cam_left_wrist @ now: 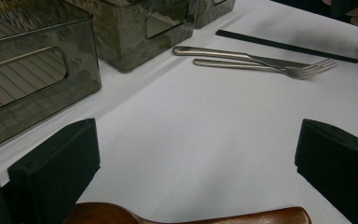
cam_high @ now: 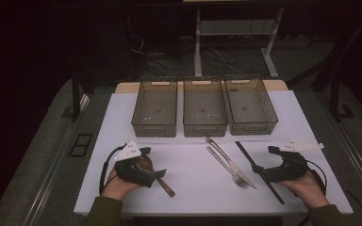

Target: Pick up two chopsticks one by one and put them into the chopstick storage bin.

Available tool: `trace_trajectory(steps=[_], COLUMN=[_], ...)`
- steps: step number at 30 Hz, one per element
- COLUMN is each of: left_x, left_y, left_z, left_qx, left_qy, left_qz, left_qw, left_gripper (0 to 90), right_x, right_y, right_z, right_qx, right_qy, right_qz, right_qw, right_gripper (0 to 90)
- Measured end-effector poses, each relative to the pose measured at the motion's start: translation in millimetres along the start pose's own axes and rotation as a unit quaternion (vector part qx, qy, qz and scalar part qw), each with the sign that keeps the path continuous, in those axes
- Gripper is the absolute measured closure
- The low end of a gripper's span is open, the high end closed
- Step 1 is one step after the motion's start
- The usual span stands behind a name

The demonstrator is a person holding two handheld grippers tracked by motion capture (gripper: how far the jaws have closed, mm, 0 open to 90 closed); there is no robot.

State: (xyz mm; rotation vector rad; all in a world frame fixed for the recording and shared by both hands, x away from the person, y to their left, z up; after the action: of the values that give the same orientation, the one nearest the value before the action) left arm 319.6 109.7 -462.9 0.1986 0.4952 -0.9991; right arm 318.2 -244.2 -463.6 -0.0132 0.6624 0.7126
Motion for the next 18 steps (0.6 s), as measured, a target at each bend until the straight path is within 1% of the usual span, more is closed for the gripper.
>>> trace_trajectory(steps=[4, 7, 8, 9, 10, 13, 16, 18], left_x=[1.6, 1.2, 1.5, 1.6, 1.5, 1.2, 1.3, 1.3], left_y=[-0.6, -0.4, -0.3, 0.0, 0.1, 0.2, -0.1, -0.3], left_z=[-0.3, -0.2, 0.4, 0.6, 0.5, 0.3, 1.2, 1.1], left_qx=[0.001, 0.001, 0.000, -0.002, -0.002, -0.001, -0.002, -0.001], left_qy=[0.001, 0.002, -0.002, -0.004, -0.003, -0.002, -0.005, -0.003], left_qz=[-0.002, -0.003, -0.002, -0.002, -0.002, -0.002, -0.002, -0.002], left_qw=[1.0000, 1.0000, 1.0000, 1.0000, 1.0000, 1.0000, 1.0000, 1.0000], left_gripper=[0.0, 0.0, 0.0, 0.0, 0.0, 0.0, 0.0, 0.0], right_x=[5.0, 11.1, 12.6, 14.2, 15.3, 18.8, 22.3, 25.3], right_y=[-0.9, -3.6, -4.3, -5.0, -5.7, -9.3, -13.3, -15.9], right_z=[0.8, 1.5, 1.5, 1.5, 2.0, 3.2, 4.3, 4.6], right_qx=[-0.001, 0.001, 0.002, 0.003, 0.001, 0.007, 0.010, 0.013], right_qy=[0.007, 0.015, 0.017, 0.022, 0.023, 0.030, 0.035, 0.040], right_qz=[-0.003, -0.010, -0.013, -0.014, -0.014, -0.022, -0.028, -0.032], right_qw=[1.0000, 0.9998, 0.9998, 0.9997, 0.9996, 0.9993, 0.9989, 0.9986], right_gripper=[0.3, 0.3, 0.4, 3.0, 4.1, 6.8, 14.1, 15.9])
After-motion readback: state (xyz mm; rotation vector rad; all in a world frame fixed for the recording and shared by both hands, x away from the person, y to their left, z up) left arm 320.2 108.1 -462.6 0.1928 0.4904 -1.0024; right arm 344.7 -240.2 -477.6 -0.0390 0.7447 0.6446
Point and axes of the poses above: each handheld gripper's, and its own axes: x roughly forward along the jaws, z roughly out of its top, y roughly to its left, the point moved 9 cm from there along x, roughly forward along the jaws, and after that the axes turned 4 degrees about x, right-handed, at the moved point
